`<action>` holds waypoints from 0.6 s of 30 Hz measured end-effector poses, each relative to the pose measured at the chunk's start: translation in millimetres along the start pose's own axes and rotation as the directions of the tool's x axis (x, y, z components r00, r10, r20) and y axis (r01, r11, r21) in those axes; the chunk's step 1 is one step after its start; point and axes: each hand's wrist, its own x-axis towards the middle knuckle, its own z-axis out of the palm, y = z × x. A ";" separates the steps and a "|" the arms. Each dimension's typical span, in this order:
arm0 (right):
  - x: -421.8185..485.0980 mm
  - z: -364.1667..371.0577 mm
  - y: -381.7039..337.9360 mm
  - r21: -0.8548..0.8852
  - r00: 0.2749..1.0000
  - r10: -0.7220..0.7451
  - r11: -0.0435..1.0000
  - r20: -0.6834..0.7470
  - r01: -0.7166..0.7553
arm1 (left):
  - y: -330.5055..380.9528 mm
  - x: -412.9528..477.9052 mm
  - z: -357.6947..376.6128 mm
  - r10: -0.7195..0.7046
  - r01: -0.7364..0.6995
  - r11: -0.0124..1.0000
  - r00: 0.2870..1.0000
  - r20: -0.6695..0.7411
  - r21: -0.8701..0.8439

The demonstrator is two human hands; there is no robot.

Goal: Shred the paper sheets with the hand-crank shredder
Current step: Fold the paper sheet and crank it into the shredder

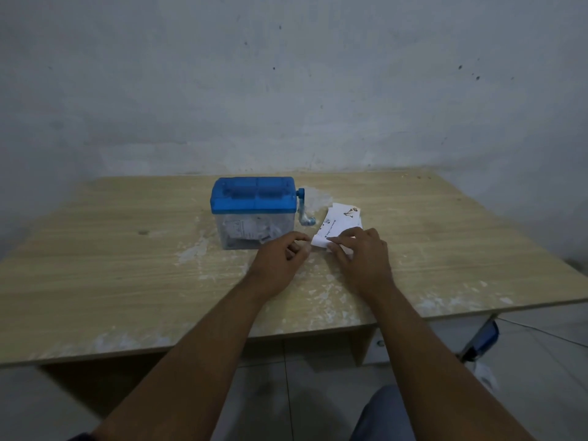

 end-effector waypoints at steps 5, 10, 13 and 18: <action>-5.1 -9.2 -8.7 0.162 0.998 0.002 0.987 -0.068 0.009 | 9.9 2.9 -1.9 -0.092 0.093 0.989 0.996 0.014 -0.117; -11.3 -15.7 -17.4 0.252 0.994 -0.090 0.962 -0.064 0.103 | 28.3 5.7 0.1 -0.172 0.163 0.961 0.985 -0.021 -0.222; -16.6 -19.2 -26.8 0.336 0.991 -0.082 0.935 -0.108 0.114 | 37.1 11.6 -0.7 -0.146 0.128 0.977 0.984 -0.101 -0.171; 1.0 -29.6 -49.9 0.775 0.977 0.198 0.629 -0.073 -0.070 | 64.9 19.8 -21.3 -0.043 0.002 0.976 0.982 -0.186 -0.217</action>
